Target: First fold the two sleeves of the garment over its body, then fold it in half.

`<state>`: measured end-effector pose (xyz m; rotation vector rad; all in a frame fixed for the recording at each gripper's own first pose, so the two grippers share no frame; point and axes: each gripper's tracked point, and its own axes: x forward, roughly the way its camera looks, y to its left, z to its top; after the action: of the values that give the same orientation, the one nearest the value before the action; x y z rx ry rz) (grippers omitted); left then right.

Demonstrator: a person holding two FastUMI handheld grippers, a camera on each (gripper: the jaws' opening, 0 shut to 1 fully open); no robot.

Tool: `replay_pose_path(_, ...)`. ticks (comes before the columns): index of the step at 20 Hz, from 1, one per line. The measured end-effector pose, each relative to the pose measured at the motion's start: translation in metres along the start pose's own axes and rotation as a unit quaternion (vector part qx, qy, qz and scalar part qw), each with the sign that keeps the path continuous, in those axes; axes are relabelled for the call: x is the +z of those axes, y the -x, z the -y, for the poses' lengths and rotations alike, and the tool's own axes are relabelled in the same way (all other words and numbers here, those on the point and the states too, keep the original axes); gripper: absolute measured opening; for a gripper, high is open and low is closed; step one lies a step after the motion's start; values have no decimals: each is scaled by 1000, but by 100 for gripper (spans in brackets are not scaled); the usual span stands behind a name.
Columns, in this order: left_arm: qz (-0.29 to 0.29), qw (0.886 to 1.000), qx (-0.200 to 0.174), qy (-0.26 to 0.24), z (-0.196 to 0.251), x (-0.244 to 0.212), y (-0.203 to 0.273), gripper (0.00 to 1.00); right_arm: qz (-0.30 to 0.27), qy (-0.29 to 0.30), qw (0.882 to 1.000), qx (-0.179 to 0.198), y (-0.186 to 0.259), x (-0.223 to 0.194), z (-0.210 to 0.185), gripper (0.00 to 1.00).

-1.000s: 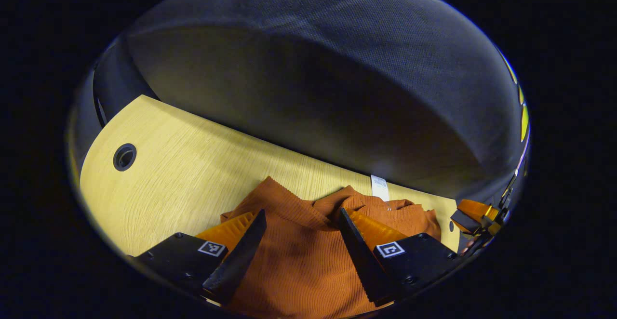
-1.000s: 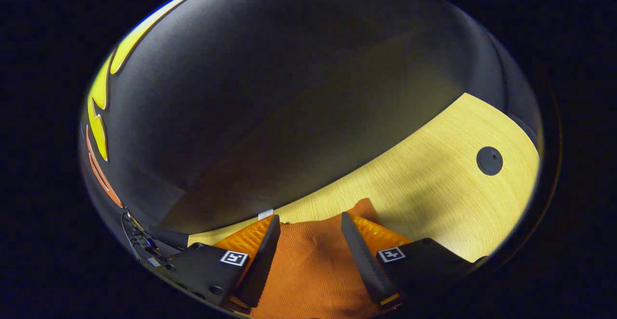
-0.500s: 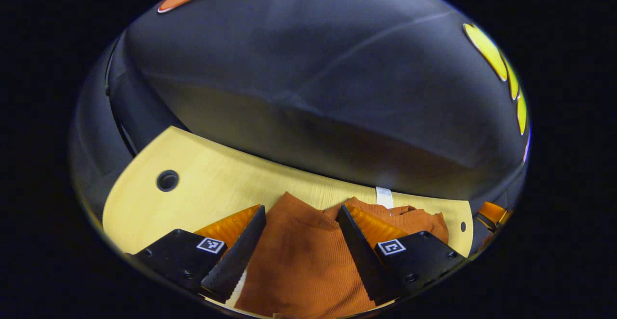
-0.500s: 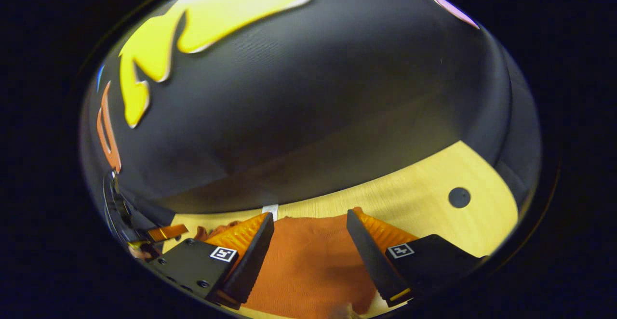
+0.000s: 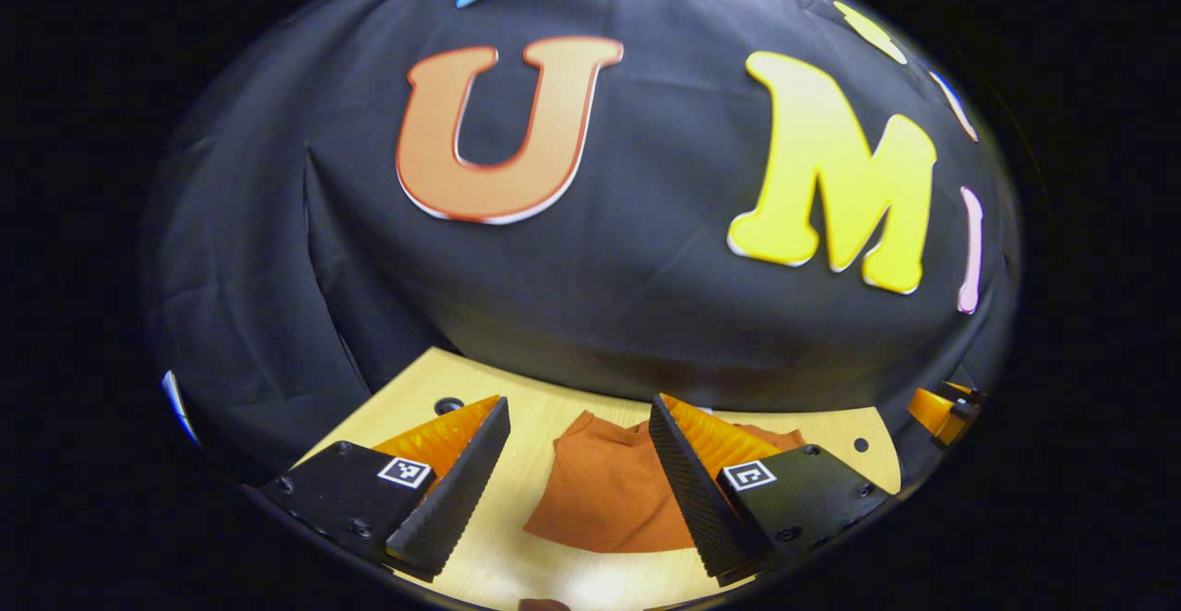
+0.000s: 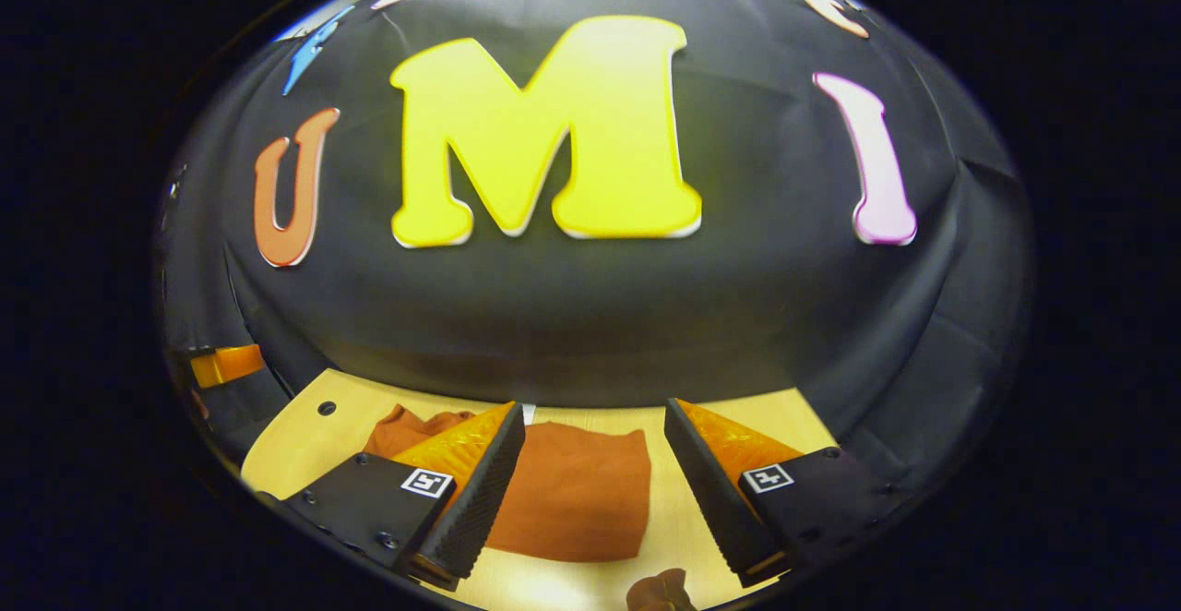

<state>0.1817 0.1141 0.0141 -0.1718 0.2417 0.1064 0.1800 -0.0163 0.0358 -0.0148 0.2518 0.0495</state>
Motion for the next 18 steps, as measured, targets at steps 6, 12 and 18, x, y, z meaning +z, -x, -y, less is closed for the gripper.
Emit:
replay_pose_path(6, 57, 997, -24, -49, 9, 22, 97, 98, 57, 15, 998, -17, 113, 29, -12, 97)
replay_pose_path(12, 3, 998, -52, -40, 2, -39, 151, 99, 62, 23, 997, -34, 204, -9, -37, 96)
replay_pose_path(18, 14, 994, -79, -78, -6, -45, 172, 99, 52, 14, 997, -58, 240, -36, -59, 96)
